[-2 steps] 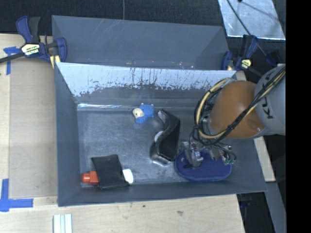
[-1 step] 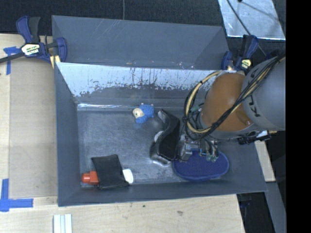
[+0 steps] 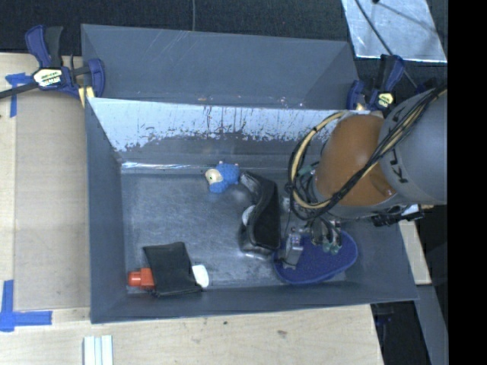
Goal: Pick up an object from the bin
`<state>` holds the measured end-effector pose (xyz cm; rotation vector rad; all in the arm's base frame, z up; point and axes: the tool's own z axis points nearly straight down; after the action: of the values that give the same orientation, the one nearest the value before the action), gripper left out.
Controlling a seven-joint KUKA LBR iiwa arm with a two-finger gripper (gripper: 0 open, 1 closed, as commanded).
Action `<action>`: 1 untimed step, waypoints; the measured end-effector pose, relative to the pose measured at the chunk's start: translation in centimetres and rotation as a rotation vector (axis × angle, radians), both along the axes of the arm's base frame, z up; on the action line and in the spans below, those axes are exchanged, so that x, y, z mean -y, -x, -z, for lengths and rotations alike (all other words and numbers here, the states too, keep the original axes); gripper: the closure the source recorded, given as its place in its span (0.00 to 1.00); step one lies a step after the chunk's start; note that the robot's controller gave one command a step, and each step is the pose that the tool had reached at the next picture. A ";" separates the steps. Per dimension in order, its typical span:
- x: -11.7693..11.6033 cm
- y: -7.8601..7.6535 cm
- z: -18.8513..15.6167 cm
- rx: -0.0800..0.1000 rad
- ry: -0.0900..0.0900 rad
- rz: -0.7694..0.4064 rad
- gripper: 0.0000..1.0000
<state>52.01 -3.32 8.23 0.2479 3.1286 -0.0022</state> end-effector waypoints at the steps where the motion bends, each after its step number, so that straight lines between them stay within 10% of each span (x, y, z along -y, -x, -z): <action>1: 0.0 0.0 0.0 -0.003 0.000 -0.001 1.00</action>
Offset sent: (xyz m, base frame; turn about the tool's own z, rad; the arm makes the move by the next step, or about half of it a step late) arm 0.0000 0.0000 0.0000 0.0000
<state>51.98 -3.31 8.23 0.2462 3.1316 -0.0021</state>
